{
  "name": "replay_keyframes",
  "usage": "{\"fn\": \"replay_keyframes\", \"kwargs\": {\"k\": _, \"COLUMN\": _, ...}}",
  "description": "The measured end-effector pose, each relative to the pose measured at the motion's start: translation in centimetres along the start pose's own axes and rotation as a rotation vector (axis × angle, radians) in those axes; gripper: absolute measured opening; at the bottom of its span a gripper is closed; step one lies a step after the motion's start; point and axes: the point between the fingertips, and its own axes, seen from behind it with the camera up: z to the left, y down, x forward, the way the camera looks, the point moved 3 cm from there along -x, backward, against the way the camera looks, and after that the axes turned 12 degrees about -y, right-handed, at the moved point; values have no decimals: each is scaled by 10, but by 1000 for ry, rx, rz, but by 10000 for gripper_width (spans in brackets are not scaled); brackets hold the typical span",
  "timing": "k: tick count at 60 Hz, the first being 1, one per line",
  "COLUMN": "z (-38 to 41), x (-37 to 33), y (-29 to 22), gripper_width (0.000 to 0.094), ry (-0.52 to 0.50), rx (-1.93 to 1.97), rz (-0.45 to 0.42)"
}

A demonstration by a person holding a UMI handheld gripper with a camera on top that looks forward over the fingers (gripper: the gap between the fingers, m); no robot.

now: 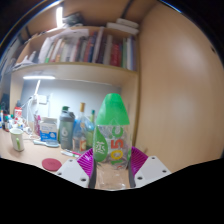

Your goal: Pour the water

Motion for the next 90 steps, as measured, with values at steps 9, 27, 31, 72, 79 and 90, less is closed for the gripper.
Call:
{"fn": "replay_keyframes", "kwargs": {"k": 9, "z": 82, "x": 42, "y": -75, "gripper_width": 461, "ry": -57, "rx": -350, "rz": -36}}
{"fn": "replay_keyframes", "kwargs": {"k": 27, "z": 270, "x": 125, "y": -147, "gripper_width": 458, "ry": -58, "rx": -1521, "rz": -87}}
{"fn": "replay_keyframes", "kwargs": {"k": 31, "z": 294, "x": 138, "y": -142, "gripper_width": 459, "ry": -33, "rx": -1763, "rz": -98}}
{"fn": "replay_keyframes", "kwargs": {"k": 72, "z": 373, "x": 155, "y": -146, "gripper_width": 458, "ry": -62, "rx": -2176, "rz": -249}}
{"fn": "replay_keyframes", "kwargs": {"k": 79, "z": 337, "x": 150, "y": -180, "gripper_width": 455, "ry": -99, "rx": -1535, "rz": -227}}
{"fn": "replay_keyframes", "kwargs": {"k": 90, "z": 273, "x": 142, "y": -119, "gripper_width": 457, "ry": -344, "rx": -289, "rz": -45}}
